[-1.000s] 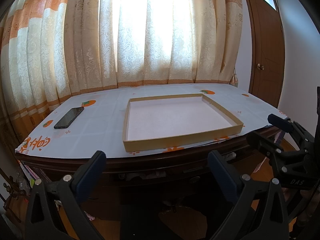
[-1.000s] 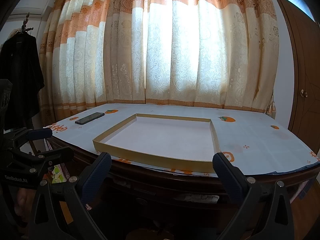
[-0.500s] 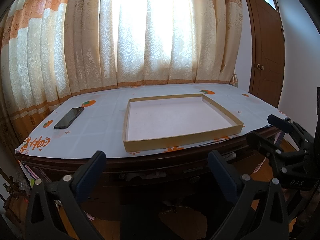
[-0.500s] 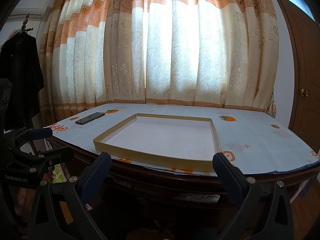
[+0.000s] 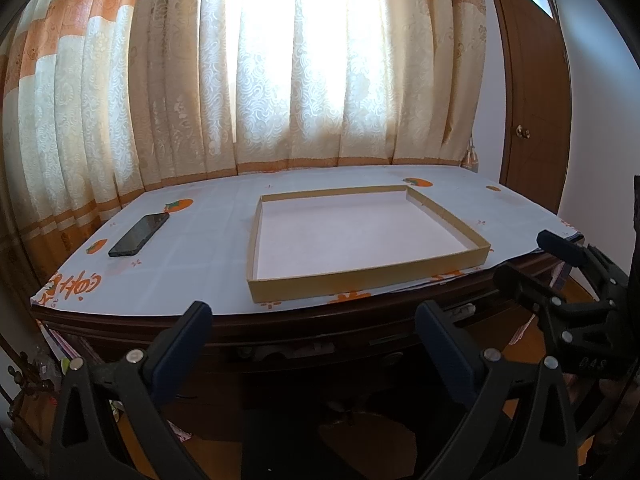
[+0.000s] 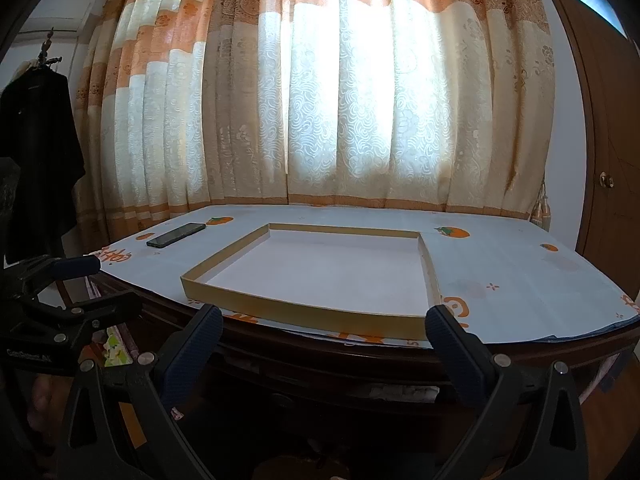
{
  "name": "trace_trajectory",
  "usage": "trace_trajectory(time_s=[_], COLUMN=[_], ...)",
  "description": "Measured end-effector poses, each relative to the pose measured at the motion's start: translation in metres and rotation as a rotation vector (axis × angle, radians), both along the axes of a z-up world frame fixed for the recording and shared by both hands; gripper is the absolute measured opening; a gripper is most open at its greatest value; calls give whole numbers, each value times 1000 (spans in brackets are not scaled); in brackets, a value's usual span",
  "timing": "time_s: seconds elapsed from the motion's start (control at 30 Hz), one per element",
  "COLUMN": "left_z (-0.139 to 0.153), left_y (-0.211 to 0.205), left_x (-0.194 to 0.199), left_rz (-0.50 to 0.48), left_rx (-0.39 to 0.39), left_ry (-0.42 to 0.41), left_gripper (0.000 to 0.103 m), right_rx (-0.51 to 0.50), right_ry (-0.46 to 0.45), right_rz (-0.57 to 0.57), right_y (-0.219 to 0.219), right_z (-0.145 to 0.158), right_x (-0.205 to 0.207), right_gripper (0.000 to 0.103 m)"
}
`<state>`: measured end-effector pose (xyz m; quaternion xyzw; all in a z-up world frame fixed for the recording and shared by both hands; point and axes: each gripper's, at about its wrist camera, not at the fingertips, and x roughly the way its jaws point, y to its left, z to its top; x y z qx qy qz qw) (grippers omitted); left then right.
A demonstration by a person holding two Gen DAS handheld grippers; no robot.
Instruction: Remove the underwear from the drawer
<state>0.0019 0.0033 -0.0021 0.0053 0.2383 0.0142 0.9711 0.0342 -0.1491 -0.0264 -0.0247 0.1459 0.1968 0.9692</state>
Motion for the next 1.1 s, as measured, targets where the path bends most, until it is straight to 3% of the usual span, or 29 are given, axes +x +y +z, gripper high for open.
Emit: trace_trajectory(time_s=[0.2, 0.47, 1.1], left_z=[-9, -23, -22], left_y=[-1, 1, 16], left_x=[5, 13, 12], left_rz=[-6, 4, 39], left_rx=[-6, -18, -67], left_ry=[10, 26, -10], left_gripper=[103, 103, 103], right_rx=[-3, -39, -39], right_ry=[-26, -78, -257], right_rz=[-24, 40, 4], right_y=[0, 4, 3], right_z=[-4, -22, -70], right_x=[3, 20, 62], right_gripper=[102, 102, 102])
